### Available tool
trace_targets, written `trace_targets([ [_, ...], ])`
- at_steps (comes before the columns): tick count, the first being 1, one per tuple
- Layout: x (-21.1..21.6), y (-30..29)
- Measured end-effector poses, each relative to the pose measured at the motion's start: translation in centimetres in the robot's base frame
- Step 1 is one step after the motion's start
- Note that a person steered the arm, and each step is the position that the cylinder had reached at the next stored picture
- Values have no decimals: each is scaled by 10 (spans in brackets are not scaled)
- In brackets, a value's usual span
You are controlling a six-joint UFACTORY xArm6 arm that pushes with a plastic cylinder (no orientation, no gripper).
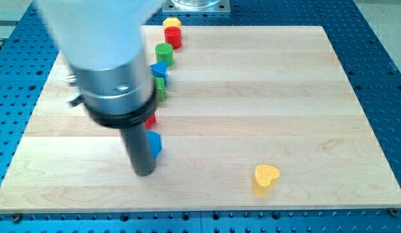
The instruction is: Move the cube towards the red star
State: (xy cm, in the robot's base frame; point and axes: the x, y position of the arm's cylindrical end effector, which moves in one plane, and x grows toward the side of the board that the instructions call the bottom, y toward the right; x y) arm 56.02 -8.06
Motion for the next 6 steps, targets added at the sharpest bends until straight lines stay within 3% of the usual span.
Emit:
trace_targets([
  [1,1,4],
  [2,-15,53],
  [4,-34,12],
  [5,-38,30],
  [6,-47,152],
])
